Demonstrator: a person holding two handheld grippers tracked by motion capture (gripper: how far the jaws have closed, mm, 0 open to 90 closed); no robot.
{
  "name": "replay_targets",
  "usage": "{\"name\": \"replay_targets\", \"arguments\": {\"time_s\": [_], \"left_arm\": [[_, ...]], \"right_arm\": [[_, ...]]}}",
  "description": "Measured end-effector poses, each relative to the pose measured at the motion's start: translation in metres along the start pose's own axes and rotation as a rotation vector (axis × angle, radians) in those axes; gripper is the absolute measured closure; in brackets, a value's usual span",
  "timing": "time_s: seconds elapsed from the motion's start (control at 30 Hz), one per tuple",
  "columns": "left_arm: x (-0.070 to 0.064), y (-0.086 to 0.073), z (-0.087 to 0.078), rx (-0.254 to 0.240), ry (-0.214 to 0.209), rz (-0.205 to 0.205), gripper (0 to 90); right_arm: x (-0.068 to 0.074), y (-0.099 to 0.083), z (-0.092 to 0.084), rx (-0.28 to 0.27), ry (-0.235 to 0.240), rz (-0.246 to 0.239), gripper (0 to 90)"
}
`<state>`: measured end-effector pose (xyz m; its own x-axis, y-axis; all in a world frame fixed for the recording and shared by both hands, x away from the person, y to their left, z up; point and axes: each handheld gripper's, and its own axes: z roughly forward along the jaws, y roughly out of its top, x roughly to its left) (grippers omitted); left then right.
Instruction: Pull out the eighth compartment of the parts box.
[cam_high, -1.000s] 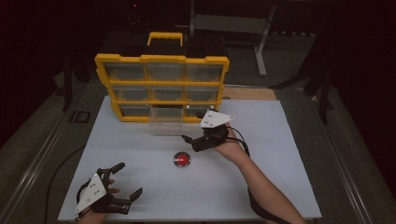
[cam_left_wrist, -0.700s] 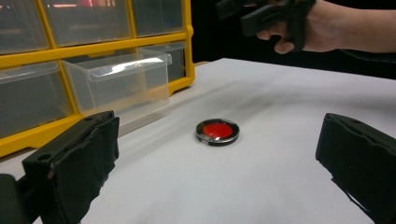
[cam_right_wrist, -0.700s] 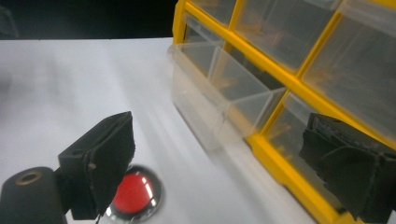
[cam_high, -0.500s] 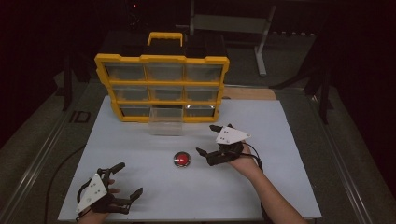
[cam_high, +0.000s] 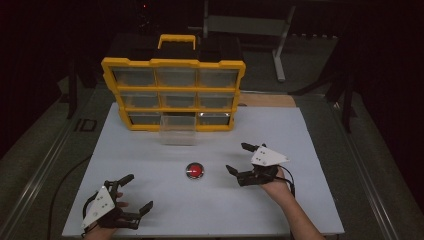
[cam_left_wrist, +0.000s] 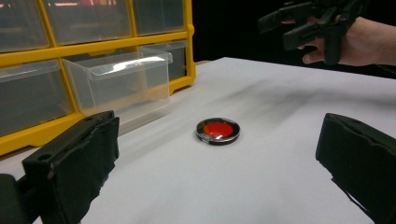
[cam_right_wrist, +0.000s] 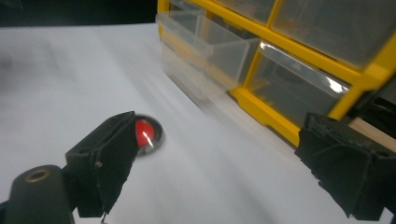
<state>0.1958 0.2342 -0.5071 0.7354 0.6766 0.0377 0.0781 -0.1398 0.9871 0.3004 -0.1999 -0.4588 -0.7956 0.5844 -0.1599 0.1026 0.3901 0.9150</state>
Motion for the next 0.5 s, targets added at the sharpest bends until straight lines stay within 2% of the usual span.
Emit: {"name": "replay_targets", "arguments": {"time_s": [0.13, 0.2, 0.37, 0.43, 0.47, 0.5], "left_arm": [[0.000, 0.000, 0.001, -0.002, 0.000, -0.004, 0.0], [0.000, 0.000, 0.000, -0.001, 0.003, -0.002, 0.0], [0.000, 0.000, 0.001, 0.000, 0.003, -0.005, 0.0], [0.000, 0.000, 0.000, -0.001, 0.004, -0.006, 0.0], [0.000, 0.000, 0.001, 0.000, 0.005, -0.006, 0.0], [0.000, 0.000, 0.001, 0.000, 0.005, -0.006, 0.0]], "right_arm": [[-0.003, -0.011, -0.011, -0.005, -0.003, 0.035, 11.5], [-0.004, -0.016, -0.016, -0.011, -0.022, 0.058, 11.4], [-0.007, -0.029, -0.025, 0.004, 0.028, 0.080, 13.5], [-0.007, -0.034, -0.027, -0.008, 0.043, 0.099, 15.1], [-0.006, -0.036, -0.029, -0.010, 0.035, 0.102, 16.4], [-0.005, -0.037, -0.030, 0.015, 0.018, 0.098, 16.5]]}}
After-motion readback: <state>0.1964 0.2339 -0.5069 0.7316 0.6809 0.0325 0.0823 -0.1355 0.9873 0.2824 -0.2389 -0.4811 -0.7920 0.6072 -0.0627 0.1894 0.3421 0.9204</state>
